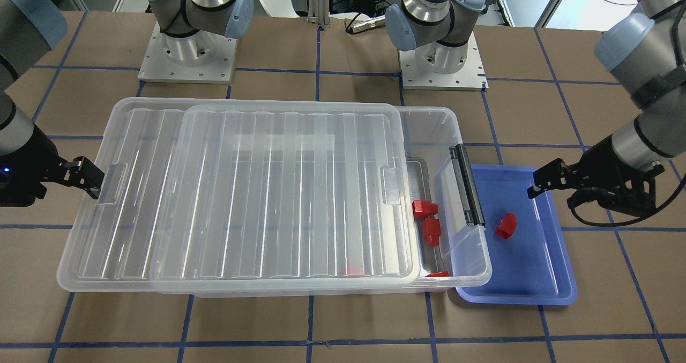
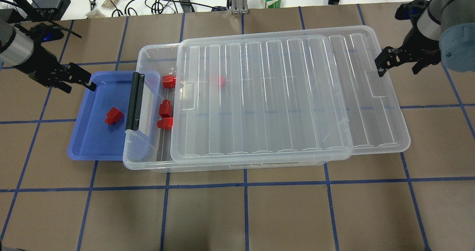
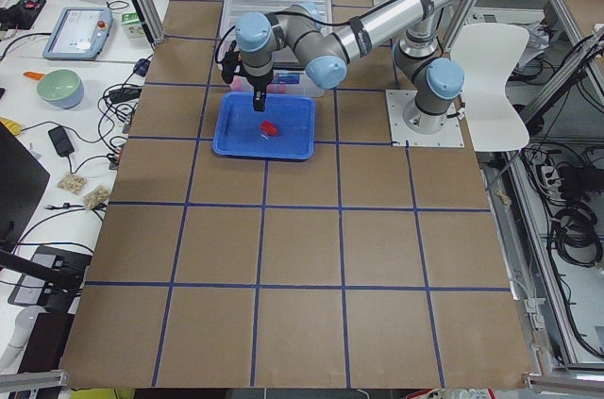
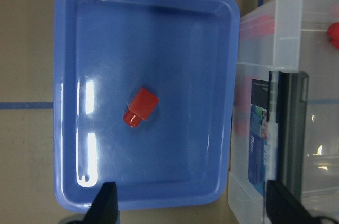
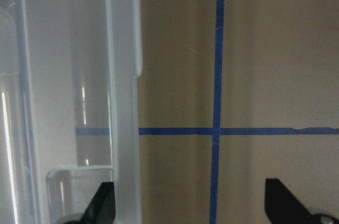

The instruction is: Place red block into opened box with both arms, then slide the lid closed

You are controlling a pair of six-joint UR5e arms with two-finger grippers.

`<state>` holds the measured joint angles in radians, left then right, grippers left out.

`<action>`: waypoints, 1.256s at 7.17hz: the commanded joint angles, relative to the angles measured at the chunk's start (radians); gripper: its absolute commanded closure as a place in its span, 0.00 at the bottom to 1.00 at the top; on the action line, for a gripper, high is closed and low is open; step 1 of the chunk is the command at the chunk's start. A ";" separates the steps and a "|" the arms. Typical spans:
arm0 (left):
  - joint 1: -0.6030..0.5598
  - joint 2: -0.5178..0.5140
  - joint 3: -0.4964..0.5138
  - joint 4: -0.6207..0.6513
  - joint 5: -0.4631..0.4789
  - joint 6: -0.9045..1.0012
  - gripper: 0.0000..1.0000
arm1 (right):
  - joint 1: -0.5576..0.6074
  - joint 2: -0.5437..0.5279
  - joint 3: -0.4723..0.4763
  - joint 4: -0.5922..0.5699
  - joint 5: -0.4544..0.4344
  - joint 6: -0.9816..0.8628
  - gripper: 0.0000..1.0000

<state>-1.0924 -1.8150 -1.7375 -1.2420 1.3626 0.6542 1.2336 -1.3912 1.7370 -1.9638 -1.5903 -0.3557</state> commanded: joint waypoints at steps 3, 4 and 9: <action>0.002 -0.118 -0.184 0.297 0.003 0.137 0.00 | -0.129 0.000 -0.005 -0.013 0.001 -0.152 0.00; 0.002 -0.135 -0.215 0.376 0.001 0.136 0.00 | -0.153 0.000 -0.004 -0.015 0.001 -0.160 0.00; -0.014 -0.152 -0.208 0.389 0.001 0.102 1.00 | -0.149 -0.017 -0.014 0.000 0.000 -0.151 0.00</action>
<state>-1.1054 -1.9656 -1.9481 -0.8548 1.3641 0.7602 1.0770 -1.3952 1.7306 -1.9726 -1.5896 -0.5110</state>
